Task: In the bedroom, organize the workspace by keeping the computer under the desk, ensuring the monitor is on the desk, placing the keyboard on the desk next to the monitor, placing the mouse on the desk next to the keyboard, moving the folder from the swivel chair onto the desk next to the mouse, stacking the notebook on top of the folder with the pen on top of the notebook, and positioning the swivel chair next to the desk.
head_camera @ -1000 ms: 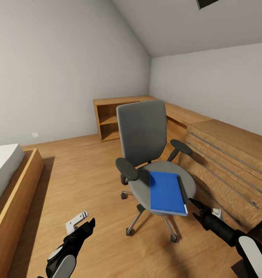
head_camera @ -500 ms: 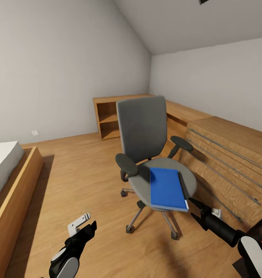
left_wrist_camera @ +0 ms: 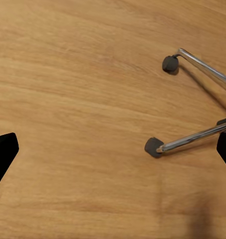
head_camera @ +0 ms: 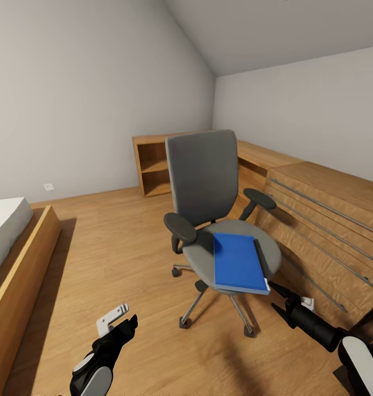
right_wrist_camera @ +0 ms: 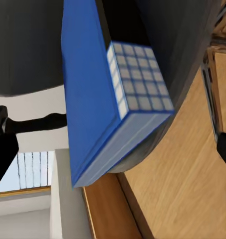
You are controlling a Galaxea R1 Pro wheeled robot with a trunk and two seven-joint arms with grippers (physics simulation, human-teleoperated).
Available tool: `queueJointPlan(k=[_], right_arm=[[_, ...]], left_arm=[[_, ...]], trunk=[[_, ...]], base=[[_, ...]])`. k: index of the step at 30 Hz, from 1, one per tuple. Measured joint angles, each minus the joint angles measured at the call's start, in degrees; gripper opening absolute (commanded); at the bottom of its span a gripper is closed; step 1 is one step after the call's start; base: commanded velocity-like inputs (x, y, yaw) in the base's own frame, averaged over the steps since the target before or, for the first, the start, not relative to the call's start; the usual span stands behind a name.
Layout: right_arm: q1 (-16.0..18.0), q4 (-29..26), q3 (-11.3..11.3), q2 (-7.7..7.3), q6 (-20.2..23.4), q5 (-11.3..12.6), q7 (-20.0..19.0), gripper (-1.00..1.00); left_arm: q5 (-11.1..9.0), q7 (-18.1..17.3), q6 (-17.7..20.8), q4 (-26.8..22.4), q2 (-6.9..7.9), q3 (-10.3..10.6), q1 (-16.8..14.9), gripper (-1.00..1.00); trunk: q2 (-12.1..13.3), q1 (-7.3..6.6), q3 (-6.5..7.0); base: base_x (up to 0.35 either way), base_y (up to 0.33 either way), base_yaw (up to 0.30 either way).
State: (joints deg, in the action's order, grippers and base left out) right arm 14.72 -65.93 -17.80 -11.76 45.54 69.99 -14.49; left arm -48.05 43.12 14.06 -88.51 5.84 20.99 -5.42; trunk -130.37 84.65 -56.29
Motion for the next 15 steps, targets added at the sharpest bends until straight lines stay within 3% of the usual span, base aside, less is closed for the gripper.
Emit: queueJointPlan(k=[8,15], right_arm=[[0.0,0.1,0.2,0.21,-0.2,0.0,0.2,1.00],[0.0,0.8,0.0,0.23,-1.4,-0.1,0.2,1.00]], left_arm=[[-0.1,-0.5,0.0,0.0,0.04,0.0,0.0,1.00],[-0.1,-0.7,0.0,0.0,0.22,0.0,0.0,1.00]], trunk=[[0.0,0.01,0.00],[0.0,0.00,-0.01]], base=[[0.000,0.000,0.000],[0.126,0.000,0.000]])
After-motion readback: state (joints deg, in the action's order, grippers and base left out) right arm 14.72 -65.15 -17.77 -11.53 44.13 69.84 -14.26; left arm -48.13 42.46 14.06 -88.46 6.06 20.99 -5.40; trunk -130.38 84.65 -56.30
